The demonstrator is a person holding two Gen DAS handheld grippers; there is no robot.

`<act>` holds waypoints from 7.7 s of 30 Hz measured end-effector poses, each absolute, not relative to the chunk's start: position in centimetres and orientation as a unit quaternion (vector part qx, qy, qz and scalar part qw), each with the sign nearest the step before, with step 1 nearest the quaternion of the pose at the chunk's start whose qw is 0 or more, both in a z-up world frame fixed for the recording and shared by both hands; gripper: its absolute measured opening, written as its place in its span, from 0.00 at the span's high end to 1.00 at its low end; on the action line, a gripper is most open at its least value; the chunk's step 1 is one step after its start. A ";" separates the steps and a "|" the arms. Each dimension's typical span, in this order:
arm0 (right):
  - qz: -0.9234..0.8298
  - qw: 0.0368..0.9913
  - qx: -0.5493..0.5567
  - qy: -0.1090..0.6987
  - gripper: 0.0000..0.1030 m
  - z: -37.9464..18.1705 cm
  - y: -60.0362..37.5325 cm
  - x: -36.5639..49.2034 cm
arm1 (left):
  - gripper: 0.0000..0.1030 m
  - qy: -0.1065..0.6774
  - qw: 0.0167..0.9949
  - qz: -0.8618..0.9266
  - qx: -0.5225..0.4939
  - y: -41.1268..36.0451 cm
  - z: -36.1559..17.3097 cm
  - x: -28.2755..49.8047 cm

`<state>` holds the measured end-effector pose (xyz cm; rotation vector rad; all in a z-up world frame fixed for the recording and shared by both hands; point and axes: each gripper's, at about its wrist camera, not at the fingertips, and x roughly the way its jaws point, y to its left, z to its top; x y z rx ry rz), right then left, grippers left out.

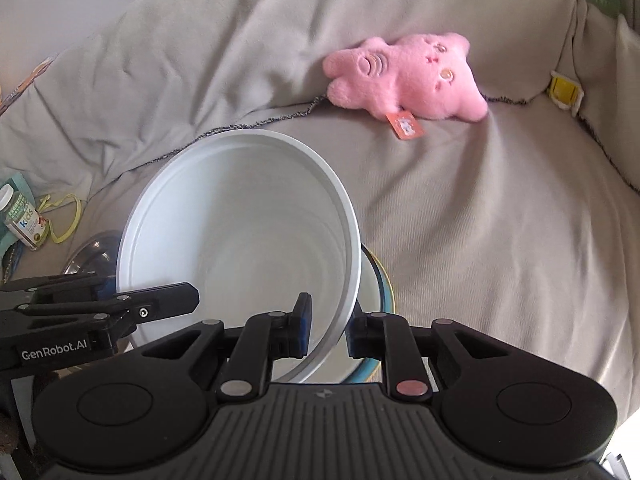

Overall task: Organize plates and bowls
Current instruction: 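Carry the small white bowl with the left gripper and lower it into the blue bowl, then open the left gripper and move it back over the steel bowl stack, then grasp the rim of the yellow-rimmed bowl stack with both grippers, then lift the tilted bowl stack with both grippers holding its rim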

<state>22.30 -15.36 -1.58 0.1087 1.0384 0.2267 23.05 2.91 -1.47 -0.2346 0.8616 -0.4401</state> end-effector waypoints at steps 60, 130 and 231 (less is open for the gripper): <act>0.152 0.864 0.096 0.471 0.49 0.4 -0.8 13.6 | 0.65 0.414 0.895 -0.025 -0.163 23.3 -2.4 15.6; 0.074 0.925 0.132 0.347 0.34 -2.7 -21.6 18.5 | 0.63 0.355 0.926 -0.120 -0.041 -1.8 3.2 20.8; 0.149 0.832 0.320 0.428 0.65 -12.7 -26.1 21.2 | 0.41 0.536 0.829 -0.144 0.072 -10.5 -4.7 27.4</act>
